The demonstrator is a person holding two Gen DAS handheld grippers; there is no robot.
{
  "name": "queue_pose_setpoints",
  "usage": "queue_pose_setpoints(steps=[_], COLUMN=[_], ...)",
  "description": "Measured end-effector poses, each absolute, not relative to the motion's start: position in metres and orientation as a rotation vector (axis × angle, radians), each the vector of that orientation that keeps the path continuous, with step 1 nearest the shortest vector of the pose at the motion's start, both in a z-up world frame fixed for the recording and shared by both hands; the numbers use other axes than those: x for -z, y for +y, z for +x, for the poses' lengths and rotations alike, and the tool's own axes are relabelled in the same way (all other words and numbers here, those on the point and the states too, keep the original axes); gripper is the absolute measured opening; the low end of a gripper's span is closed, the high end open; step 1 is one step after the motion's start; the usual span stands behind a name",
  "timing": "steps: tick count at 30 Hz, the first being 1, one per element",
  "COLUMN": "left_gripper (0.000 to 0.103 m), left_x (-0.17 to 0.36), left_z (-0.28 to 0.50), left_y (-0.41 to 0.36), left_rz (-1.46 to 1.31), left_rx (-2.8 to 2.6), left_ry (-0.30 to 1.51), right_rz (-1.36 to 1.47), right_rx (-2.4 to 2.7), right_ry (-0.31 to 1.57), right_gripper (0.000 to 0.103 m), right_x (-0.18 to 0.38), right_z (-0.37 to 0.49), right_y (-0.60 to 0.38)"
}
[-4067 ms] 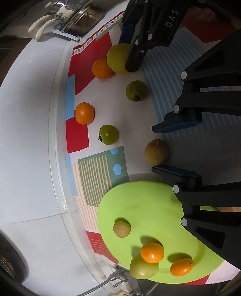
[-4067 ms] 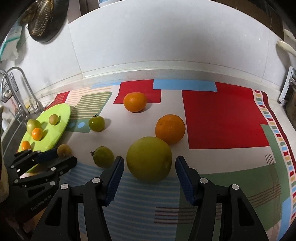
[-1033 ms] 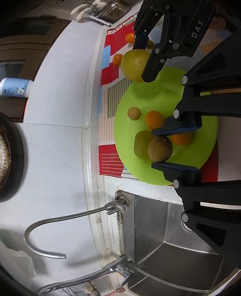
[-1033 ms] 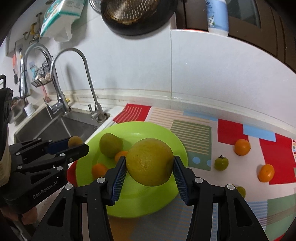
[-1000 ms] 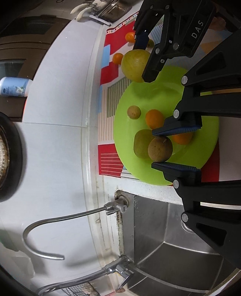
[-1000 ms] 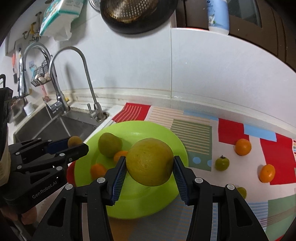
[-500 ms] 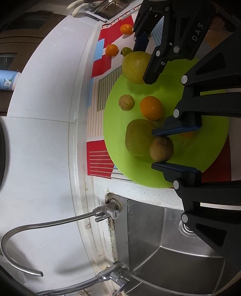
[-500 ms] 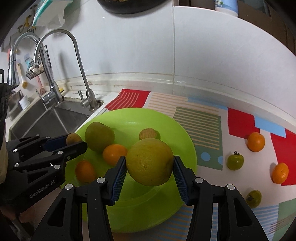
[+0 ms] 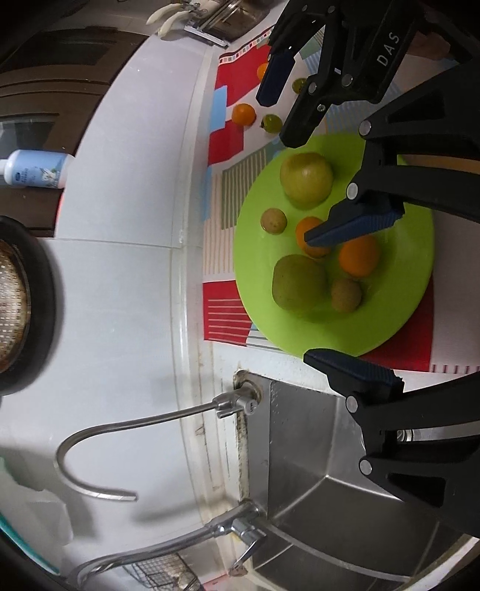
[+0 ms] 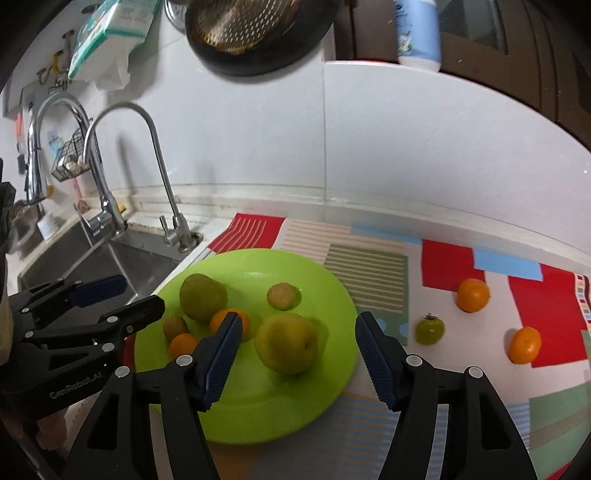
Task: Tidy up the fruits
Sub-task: 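Open both tools over the plate and lift them away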
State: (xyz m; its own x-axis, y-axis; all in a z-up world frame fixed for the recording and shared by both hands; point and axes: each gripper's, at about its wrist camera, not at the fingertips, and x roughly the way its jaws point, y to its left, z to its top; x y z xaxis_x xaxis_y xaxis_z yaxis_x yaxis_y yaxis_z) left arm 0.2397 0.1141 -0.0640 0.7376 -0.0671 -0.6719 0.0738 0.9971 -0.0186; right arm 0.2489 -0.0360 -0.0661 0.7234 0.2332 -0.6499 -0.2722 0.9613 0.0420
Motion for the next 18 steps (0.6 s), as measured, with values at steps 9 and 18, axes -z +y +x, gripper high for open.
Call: queue_pose_setpoints(steps=[9,18], left_gripper=[0.074,0.082], left_x=[0.037,0.017], left_z=[0.208,0.177], left_y=[0.102,0.080], left_rz=[0.021,0.036], left_rx=[0.050,0.052], left_ry=[0.680,0.635], right_rz=[-0.040,-0.030], right_rx=[-0.244,-0.225], right_ry=[0.651,0.610], right_gripper=[0.071,0.071], right_x=[0.039,0.021], right_z=[0.217,0.184], right_y=[-0.056,-0.079])
